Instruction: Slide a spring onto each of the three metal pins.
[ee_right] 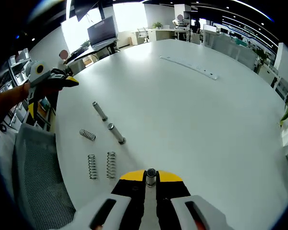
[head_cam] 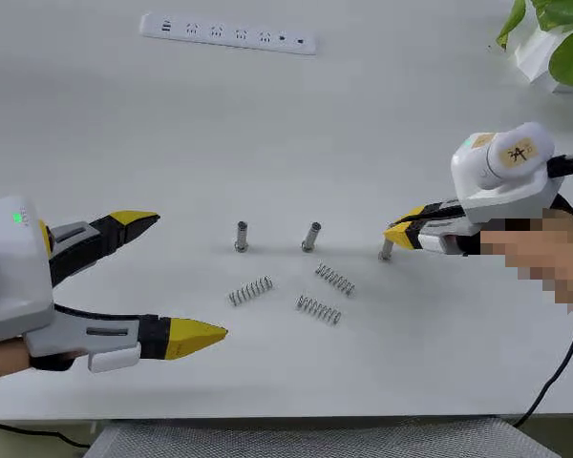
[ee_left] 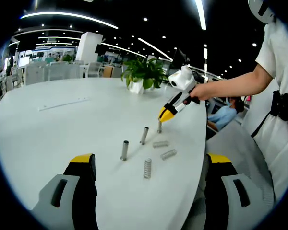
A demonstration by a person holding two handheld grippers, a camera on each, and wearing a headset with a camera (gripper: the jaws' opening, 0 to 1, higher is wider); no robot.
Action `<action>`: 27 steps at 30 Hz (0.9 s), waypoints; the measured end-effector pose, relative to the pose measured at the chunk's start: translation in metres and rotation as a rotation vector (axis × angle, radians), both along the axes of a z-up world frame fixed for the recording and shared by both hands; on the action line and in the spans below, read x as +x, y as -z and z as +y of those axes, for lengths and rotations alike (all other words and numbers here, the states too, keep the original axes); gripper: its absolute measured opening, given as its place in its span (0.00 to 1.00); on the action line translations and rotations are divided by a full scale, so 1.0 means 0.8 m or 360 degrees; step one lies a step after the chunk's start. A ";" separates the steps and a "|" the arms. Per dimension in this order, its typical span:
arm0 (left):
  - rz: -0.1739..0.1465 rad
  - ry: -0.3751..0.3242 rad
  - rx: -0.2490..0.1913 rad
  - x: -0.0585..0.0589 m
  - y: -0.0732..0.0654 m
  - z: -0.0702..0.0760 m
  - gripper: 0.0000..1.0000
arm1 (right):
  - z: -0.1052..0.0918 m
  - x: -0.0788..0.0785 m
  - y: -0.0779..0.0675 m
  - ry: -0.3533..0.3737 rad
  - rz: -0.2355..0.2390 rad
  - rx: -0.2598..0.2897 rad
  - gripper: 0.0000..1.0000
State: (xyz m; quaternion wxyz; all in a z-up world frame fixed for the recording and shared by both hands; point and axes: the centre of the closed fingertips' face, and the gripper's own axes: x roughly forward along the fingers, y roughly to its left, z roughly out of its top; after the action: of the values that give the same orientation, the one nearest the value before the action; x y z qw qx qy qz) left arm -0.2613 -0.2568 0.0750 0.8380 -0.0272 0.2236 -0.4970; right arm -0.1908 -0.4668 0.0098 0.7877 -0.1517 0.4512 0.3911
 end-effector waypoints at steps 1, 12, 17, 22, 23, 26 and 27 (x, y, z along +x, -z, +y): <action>0.0000 0.0001 0.0001 0.000 0.000 0.000 0.94 | 0.000 -0.001 0.000 0.0002 -0.0003 0.0002 0.04; -0.0001 0.0009 0.0006 -0.002 -0.001 -0.002 0.93 | -0.001 -0.007 -0.003 0.0014 -0.0026 0.0021 0.04; 0.0001 0.0013 0.0004 -0.002 -0.001 -0.004 0.93 | 0.000 -0.007 -0.004 0.0016 -0.0038 0.0023 0.04; 0.0000 0.0015 0.0000 -0.003 -0.002 -0.006 0.93 | 0.000 -0.007 -0.004 0.0004 -0.0050 0.0012 0.04; 0.0000 0.0015 0.0000 -0.003 -0.002 -0.006 0.93 | 0.000 -0.007 -0.004 -0.0003 -0.0053 0.0006 0.04; -0.0001 0.0013 -0.0002 -0.003 -0.003 -0.006 0.93 | 0.000 -0.008 -0.003 -0.0021 -0.0064 -0.0008 0.04; 0.0000 0.0012 -0.0001 -0.003 -0.003 -0.006 0.93 | 0.000 -0.007 -0.003 -0.0026 -0.0072 -0.0009 0.04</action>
State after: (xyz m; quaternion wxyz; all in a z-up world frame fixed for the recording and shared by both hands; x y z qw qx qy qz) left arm -0.2634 -0.2617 0.0771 0.8361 -0.0266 0.2235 -0.5003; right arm -0.1966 -0.4664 0.0123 0.7940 -0.1664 0.4333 0.3927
